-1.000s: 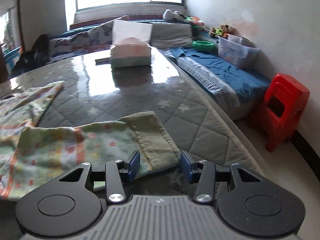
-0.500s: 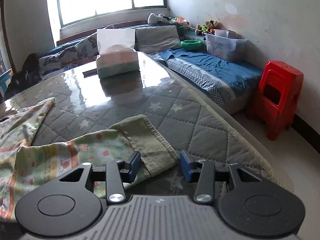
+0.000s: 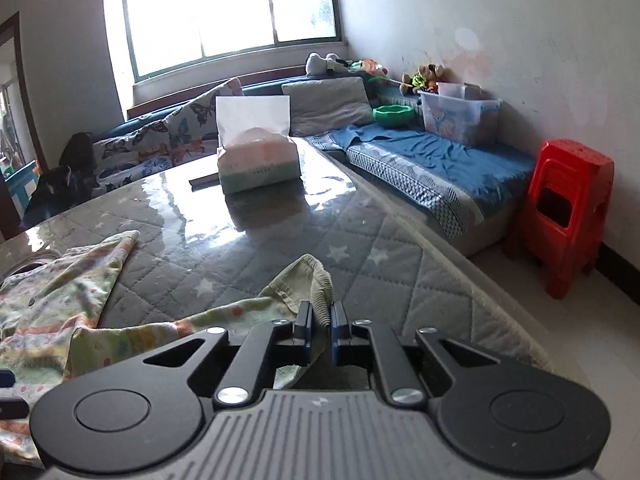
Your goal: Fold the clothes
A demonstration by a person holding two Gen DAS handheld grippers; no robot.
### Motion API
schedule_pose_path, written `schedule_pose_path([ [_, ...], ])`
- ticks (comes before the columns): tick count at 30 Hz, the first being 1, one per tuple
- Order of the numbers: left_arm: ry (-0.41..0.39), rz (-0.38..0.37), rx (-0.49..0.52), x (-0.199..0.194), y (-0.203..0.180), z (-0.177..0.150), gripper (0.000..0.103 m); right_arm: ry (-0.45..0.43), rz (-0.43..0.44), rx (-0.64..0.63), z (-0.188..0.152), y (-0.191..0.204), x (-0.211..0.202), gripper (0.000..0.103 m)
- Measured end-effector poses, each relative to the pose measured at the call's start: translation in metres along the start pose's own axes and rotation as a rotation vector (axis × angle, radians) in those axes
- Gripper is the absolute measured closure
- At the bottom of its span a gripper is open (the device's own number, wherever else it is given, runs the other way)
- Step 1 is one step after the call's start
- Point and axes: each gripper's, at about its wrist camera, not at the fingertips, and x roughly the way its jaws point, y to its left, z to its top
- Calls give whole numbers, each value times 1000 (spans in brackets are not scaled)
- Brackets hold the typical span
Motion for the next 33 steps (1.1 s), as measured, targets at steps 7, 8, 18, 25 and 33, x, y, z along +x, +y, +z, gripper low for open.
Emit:
schedule_pose_path([
  [7,16,-12,44,11,-16,-3,49,-54,36,-29,16,12,-22,96],
  [8,15,-14,43,11,-17,-3,49,-68,51,-40,20,16,-28,96],
  [18,-106,46,-78,-37,28,5,45,-155,242,-209,58,91,-71,96],
  [25,-162,178,-200,-77,86,-13,43,-157,416,-358,63,177,-72,96],
  [33,-167,293,-335,-102,137,-43,42,-58,584,-511,34,260,-55,96],
])
